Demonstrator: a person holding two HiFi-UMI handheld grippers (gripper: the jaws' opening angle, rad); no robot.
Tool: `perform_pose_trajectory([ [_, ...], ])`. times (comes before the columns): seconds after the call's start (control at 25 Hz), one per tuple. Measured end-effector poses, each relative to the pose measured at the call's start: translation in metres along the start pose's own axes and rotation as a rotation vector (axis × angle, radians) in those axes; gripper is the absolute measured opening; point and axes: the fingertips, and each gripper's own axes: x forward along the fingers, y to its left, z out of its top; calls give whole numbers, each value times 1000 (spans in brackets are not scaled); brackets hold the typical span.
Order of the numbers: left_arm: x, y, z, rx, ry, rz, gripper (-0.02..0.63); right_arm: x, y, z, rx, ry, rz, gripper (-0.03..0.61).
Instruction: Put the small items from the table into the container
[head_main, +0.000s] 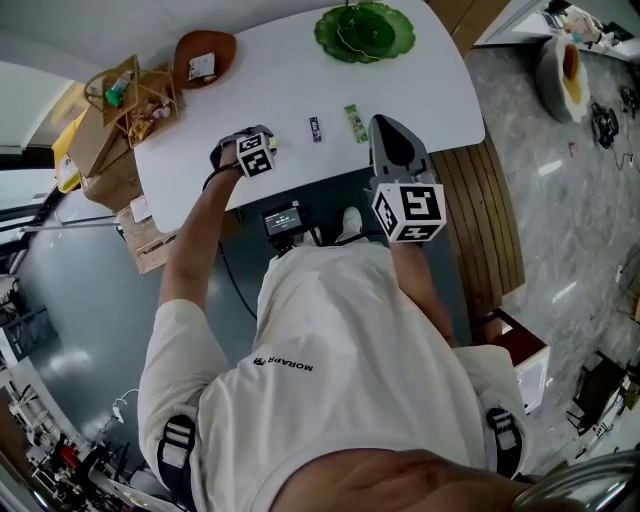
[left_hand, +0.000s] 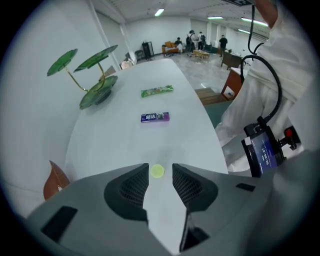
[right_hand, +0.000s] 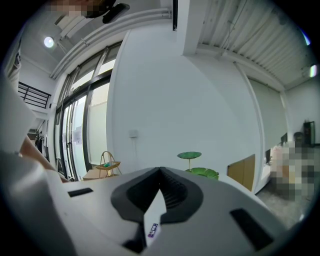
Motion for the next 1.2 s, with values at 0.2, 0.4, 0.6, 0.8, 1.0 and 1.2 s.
perform_pose_trajectory([
  [0.2, 9, 4, -6, -79, -8, -16, 137, 0, -2, -2, -3, 6, -5, 8],
  [0.4, 17, 6, -5, -100, -1, -25, 137, 1, -4, -5, -4, 13, -8, 8],
  [0.6, 24, 6, -10, -129, 19, -48, 136, 2, -6, -5, -7, 16, -12, 8],
  [0.8, 29, 10, -7, -185, 7, -50, 135, 3, -9, -7, 16, 25, -13, 8],
  [1.0, 28, 9, -7, -204, 0, -50, 101, 3, -9, -8, 17, 27, -9, 8],
  [1.2, 21, 10, 4, -229, -39, -45, 98, 2, -10, -6, 18, 22, -8, 8],
])
